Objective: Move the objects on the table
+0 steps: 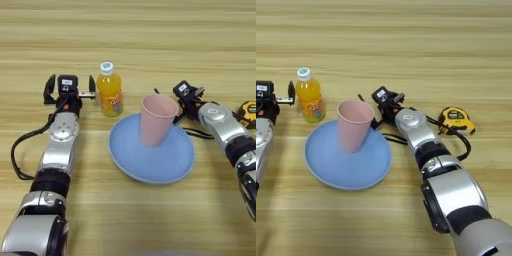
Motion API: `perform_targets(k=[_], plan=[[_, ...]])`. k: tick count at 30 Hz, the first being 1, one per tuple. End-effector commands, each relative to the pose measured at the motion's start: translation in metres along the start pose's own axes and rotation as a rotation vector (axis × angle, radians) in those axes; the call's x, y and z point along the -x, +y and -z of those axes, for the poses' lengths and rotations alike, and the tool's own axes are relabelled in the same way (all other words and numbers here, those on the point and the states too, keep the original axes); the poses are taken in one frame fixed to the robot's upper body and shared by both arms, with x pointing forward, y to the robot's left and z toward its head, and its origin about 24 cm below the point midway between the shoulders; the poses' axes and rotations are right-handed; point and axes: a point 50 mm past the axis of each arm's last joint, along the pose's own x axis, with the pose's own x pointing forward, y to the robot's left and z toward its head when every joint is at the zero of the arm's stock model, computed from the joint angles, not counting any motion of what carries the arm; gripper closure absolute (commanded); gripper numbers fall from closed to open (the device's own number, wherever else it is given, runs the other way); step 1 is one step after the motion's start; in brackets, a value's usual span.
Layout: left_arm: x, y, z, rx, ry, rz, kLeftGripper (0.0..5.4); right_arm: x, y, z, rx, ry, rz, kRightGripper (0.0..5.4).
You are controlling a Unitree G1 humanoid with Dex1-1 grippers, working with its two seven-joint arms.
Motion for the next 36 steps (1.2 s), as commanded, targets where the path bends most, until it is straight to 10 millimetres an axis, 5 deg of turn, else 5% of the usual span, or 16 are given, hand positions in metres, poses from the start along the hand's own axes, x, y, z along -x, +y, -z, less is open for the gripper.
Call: perform_targets(k=[1,36], plan=[[-0.001,0.000,-0.001,-0.016,0.005,-0.001,0.00,-0.001,0.000,-0.003,0.001,-0.009,-0.006,0.03],[0.000,0.000,0.000,-0.018,0.007,0.008,0.00,-0.004,-0.012,-0.024,-0.085,-0.090,0.049,0.03]])
